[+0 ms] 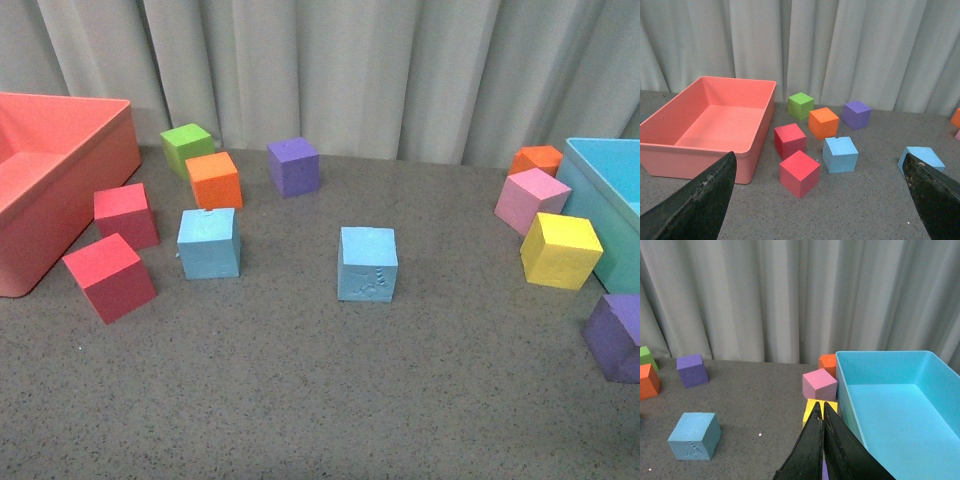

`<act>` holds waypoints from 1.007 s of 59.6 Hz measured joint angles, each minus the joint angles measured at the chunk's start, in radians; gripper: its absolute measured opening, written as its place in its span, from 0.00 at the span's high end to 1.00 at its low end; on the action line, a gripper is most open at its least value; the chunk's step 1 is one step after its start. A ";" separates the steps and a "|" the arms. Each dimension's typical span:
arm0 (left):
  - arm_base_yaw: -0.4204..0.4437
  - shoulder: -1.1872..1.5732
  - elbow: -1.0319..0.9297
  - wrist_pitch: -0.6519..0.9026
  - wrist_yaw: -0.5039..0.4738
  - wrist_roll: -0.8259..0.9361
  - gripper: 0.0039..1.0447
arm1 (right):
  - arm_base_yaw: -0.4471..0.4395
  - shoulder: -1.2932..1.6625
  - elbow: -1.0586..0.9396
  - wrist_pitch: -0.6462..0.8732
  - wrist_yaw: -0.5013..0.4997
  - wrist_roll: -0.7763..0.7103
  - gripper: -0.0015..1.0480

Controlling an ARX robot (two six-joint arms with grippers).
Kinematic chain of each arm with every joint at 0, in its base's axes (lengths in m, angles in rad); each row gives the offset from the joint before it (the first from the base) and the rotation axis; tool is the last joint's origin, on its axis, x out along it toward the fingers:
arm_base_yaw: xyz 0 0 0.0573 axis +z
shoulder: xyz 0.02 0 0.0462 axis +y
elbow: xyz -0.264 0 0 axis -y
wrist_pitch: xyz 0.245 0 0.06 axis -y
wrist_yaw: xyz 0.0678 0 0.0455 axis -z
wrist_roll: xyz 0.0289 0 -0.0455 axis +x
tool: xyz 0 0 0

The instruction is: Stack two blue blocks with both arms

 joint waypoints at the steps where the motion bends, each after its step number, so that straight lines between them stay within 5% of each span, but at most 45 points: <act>1: 0.000 0.000 0.000 0.000 0.000 0.000 0.06 | -0.003 -0.016 -0.005 -0.011 -0.003 0.000 0.99; 11: 0.000 0.000 0.000 0.000 0.000 0.000 0.06 | -0.087 -0.185 -0.047 -0.137 -0.078 0.000 0.99; 60: 0.000 0.000 0.000 0.000 0.000 0.000 0.06 | -0.089 -0.773 -0.083 -0.666 -0.085 0.000 0.99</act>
